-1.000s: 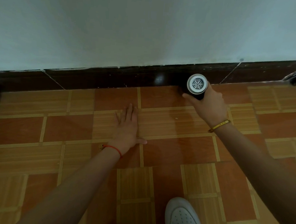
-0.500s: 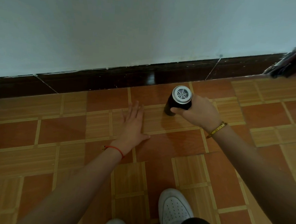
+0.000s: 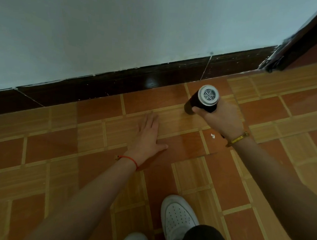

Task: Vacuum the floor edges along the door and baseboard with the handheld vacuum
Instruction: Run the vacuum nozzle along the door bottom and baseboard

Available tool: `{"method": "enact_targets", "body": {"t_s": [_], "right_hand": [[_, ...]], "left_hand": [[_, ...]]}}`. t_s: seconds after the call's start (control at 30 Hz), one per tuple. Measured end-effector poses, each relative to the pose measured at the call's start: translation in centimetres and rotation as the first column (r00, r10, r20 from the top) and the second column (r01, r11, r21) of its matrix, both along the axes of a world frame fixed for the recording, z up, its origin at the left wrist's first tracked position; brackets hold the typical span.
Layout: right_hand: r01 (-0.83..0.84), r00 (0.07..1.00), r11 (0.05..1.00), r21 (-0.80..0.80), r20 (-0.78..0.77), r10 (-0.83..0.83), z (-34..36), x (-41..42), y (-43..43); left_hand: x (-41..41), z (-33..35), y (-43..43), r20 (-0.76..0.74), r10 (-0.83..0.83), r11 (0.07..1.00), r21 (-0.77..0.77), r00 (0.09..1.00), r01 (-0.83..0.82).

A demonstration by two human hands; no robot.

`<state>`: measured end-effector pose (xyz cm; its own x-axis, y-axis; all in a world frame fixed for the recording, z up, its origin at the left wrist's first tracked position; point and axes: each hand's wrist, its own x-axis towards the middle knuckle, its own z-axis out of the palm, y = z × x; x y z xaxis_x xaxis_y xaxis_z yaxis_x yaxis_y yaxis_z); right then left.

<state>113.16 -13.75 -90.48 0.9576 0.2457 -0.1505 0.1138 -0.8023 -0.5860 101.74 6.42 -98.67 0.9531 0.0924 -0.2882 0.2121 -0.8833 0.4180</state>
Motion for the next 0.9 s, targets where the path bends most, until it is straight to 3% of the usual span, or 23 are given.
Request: {"method": "enact_targets", "body": {"t_s": [0.1, 0.37, 0.53, 0.77, 0.9], "right_hand": [[0.057, 0.998, 0.997, 0.043, 0.006, -0.057, 0.9, 0.4, -2.3], [0.108, 0.991, 0.984, -0.144, -0.059, -0.117, -0.9, -2.9, -6.4], [0.077, 0.993, 0.986, -0.147, -0.081, -0.09, -0.7, -3.7, -8.1], [0.214, 0.969, 0.965, -0.153, -0.09, -0.229, -0.1, -4.4, -9.8], [0.159, 0.975, 0.972, -0.173, -0.125, -0.181, 0.3, -4.3, -10.3]], "left_hand": [[0.6, 0.1, -1.6, -0.007, -0.023, 1.0, 0.003, 1.0, 0.023], [1.9, 0.0, -5.2, 0.0, -0.113, 0.993, 0.016, 0.994, 0.113], [2.5, -0.6, -6.9, -0.005, -0.16, 0.986, 0.037, 0.987, 0.16], [3.4, -0.6, -8.3, -0.016, -0.209, 0.977, 0.044, 0.978, 0.209], [3.8, -0.5, -8.9, -0.048, -0.219, 0.974, 0.04, 0.974, 0.221]]}}
